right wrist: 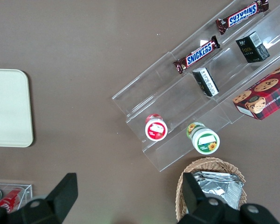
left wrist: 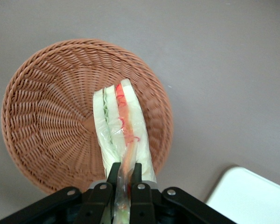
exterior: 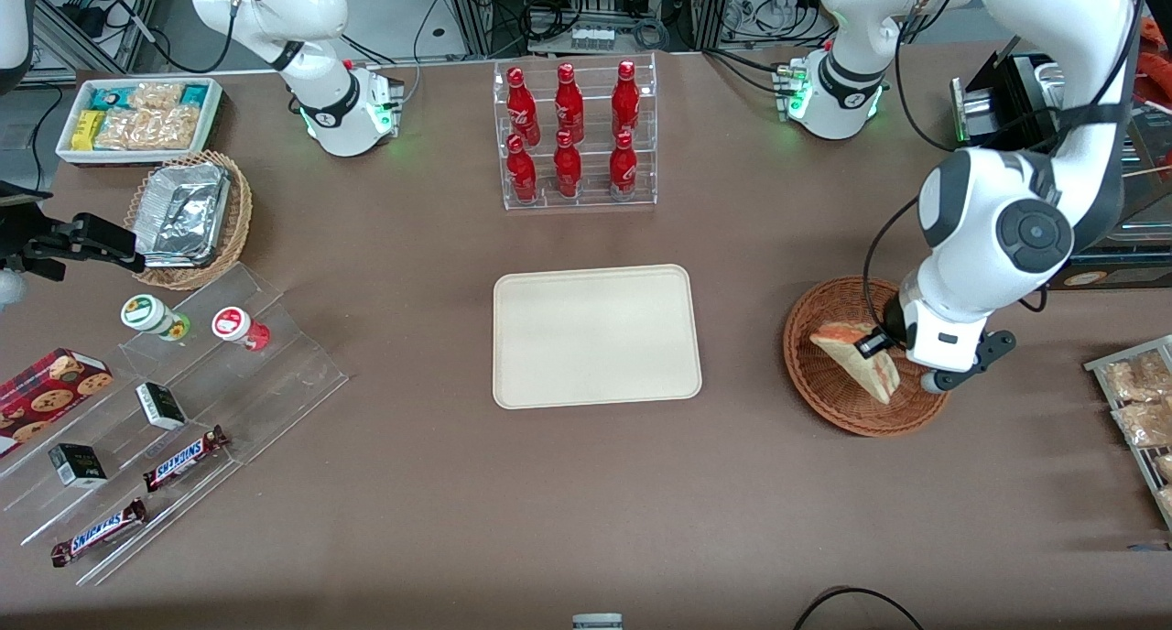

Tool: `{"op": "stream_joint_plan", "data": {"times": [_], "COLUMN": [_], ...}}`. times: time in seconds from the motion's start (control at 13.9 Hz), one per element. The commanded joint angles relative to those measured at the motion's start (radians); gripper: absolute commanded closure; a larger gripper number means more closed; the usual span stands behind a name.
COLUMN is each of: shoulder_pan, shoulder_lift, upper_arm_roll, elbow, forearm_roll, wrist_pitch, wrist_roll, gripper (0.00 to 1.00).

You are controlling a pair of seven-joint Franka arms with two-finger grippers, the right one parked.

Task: Place sandwich from basket to tray
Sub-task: 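Lift the sandwich out of the basket with the left gripper, then carry the sandwich over the cream tray with the left gripper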

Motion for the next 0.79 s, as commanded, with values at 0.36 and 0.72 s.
{"op": "stream_joint_plan", "data": {"times": [0.36,0.72], "shoulder_pan": [-0.165,-0.334], "shoulder_lift": [0.111,0.197], "upper_arm_roll": [-0.106,-0.106], "elbow": [0.268,0.304], "forearm_roll": [0.016,0.061], "wrist_pitch": [-0.126,-0.110], "wrist_roll": [-0.017,-0.017], "gripper": [1.00,1.00]}}
